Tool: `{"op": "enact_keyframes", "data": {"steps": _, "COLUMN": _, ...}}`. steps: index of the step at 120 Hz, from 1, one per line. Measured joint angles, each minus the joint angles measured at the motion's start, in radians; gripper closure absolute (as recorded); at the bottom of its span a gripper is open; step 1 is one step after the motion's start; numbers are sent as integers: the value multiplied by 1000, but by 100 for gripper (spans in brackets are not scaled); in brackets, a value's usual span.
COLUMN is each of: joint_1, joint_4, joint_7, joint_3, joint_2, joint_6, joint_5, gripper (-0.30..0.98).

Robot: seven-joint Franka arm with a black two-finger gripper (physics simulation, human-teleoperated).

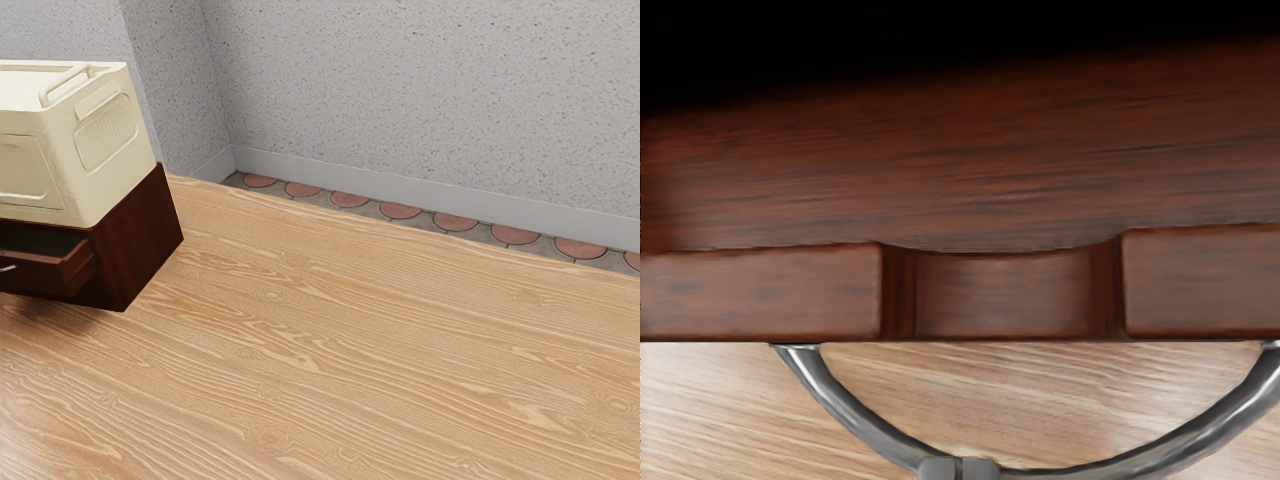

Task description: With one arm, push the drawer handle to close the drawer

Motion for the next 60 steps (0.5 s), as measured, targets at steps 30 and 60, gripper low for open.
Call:
{"op": "enact_keyframes", "data": {"steps": 30, "joint_1": -71, "joint_4": 39, "joint_7": -5, "joint_3": 48, "joint_2": -4, "joint_6": 1, "joint_5": 17, "gripper": 79}}
{"op": "enact_keyframes", "data": {"steps": 60, "joint_1": -185, "joint_4": 83, "joint_7": -9, "joint_3": 136, "joint_2": -7, "joint_6": 22, "joint_5": 24, "gripper": 79}}
